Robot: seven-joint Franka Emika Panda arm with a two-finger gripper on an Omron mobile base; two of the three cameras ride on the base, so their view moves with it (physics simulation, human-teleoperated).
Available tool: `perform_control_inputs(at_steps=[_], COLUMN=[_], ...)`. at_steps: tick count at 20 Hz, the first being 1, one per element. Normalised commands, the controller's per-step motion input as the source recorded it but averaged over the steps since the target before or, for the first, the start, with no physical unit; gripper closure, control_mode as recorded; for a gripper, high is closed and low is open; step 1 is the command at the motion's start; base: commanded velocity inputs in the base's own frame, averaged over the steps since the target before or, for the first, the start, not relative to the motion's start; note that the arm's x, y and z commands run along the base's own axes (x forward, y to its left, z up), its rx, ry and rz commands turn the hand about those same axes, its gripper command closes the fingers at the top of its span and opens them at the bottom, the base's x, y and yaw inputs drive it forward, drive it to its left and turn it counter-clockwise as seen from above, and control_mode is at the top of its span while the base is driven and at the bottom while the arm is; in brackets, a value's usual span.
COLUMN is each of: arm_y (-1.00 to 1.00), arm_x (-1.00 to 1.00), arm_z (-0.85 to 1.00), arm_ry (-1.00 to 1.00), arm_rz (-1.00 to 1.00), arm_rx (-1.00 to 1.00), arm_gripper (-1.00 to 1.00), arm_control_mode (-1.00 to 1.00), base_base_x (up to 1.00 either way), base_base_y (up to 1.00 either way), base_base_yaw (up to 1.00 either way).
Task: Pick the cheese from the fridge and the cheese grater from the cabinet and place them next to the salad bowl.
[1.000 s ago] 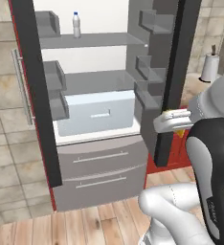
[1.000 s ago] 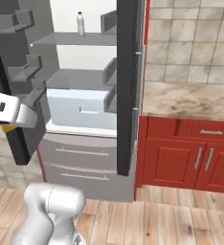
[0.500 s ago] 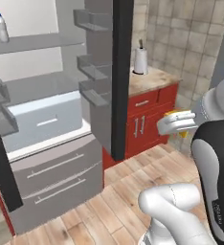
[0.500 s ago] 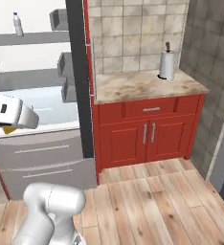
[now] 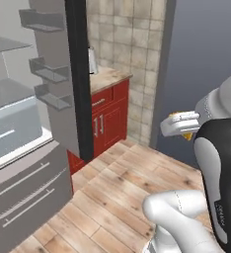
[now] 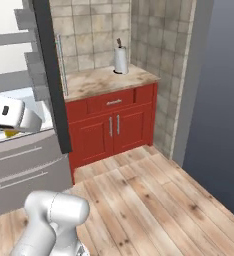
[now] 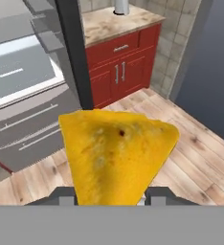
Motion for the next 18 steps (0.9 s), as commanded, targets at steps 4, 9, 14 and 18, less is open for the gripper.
perform_control_inputs(at_steps=[4,9,14,18], arm_y=[0.00,0.00,0.00,0.00], arm_x=[0.00,0.00,0.00,0.00], arm_z=[0.00,0.00,0.00,0.00], arm_ry=[0.00,0.00,0.00,0.00], arm_rz=[0.00,0.00,0.00,0.00], arm_rx=[0.00,0.00,0.00,0.00], arm_gripper=[1.00,1.00,1.00,1.00], arm_control_mode=[1.00,1.00,1.00,1.00], base_base_x=[-1.00,-1.00,-1.00,-0.85], base_base_y=[0.12,0.26,0.13,0.05], base_base_yaw=[-0.09,0.00,-0.08,-0.45])
